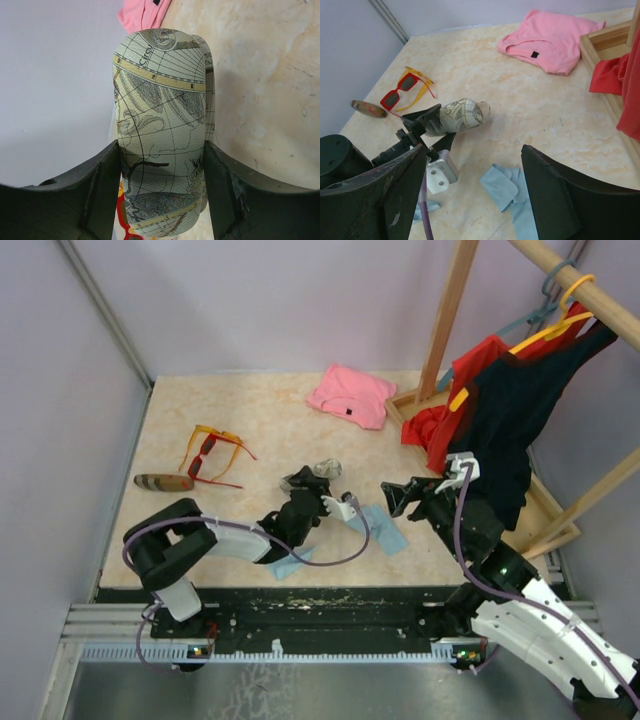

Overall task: Organize the sunglasses
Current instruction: Place the sunglasses case at the center of the board.

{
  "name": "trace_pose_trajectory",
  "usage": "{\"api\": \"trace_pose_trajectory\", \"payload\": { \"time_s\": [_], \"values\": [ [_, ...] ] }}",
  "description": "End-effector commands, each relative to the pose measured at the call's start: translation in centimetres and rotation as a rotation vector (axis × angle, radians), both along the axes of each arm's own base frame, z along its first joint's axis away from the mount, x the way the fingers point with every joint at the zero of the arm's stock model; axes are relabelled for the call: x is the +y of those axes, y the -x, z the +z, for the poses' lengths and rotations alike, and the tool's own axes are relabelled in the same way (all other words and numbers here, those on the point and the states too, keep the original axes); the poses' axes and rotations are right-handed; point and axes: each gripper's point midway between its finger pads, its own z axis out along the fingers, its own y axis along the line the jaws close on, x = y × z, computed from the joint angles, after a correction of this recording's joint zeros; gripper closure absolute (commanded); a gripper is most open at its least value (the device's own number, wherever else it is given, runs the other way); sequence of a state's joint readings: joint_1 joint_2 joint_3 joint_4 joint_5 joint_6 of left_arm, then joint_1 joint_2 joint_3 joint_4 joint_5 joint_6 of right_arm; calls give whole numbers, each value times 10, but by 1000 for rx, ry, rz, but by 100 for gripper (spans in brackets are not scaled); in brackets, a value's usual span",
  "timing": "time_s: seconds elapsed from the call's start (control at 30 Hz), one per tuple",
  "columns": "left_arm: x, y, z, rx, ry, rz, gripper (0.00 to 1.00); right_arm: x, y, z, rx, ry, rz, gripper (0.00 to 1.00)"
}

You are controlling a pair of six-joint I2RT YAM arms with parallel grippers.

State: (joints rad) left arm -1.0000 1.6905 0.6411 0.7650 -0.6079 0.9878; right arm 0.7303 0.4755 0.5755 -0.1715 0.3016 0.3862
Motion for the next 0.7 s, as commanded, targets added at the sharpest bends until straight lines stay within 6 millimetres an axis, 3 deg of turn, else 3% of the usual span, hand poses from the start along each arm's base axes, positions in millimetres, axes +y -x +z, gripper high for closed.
{"api": "trace_pose_trajectory", "payload": {
  "time_s": [0.0, 0.53, 0.67],
  "values": [
    [-12, 1, 15, -97, 15, -74, 99, -1, 3, 11, -30, -15, 12, 23],
    [-12, 19, -33, -63, -27, -110, 91, 6, 0, 9, -19, -7, 27, 24],
    [-10, 21, -35, -65, -19, -107, 79, 7, -1, 8, -14, 0, 33, 24]
  ]
}}
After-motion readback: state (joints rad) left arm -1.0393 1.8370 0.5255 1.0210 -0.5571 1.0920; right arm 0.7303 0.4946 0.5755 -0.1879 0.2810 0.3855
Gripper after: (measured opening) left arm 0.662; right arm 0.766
